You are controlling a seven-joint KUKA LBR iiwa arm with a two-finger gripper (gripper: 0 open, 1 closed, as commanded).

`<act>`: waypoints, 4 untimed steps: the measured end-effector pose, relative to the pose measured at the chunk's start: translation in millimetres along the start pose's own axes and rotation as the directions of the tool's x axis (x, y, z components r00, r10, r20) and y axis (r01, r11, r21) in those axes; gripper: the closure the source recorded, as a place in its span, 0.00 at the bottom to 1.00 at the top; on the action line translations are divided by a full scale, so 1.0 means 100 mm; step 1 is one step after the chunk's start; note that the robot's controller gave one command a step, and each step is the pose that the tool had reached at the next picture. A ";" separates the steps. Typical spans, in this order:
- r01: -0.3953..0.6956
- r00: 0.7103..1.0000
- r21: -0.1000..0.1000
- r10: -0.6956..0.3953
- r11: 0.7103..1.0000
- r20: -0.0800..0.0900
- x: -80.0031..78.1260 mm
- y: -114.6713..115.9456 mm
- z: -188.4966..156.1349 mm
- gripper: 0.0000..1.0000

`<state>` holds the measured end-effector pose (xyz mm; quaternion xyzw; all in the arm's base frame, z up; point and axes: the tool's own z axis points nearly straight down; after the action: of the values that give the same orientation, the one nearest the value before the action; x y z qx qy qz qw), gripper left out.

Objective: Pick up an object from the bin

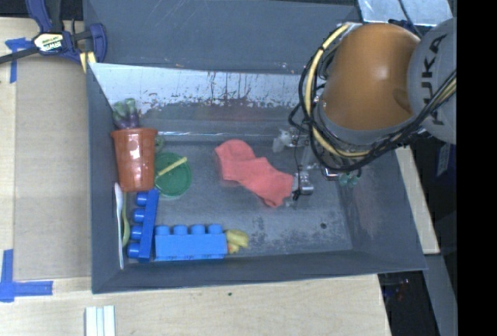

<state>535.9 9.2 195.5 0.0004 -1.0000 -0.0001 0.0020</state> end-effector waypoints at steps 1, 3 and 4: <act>0.000 1.000 0.000 0.000 1.000 0.008 -0.02 0.00 -0.04 0.00; -0.065 0.998 -0.001 0.065 0.998 0.027 -0.47 -0.38 0.81 0.00; -0.067 0.997 0.000 0.067 0.998 0.028 -0.59 -0.22 0.99 0.00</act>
Offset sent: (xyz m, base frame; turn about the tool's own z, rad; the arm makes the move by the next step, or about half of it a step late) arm 0.0246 -0.0196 -0.1082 0.0069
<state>594.9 -12.8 96.3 -0.0329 -0.9994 0.0005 -0.0120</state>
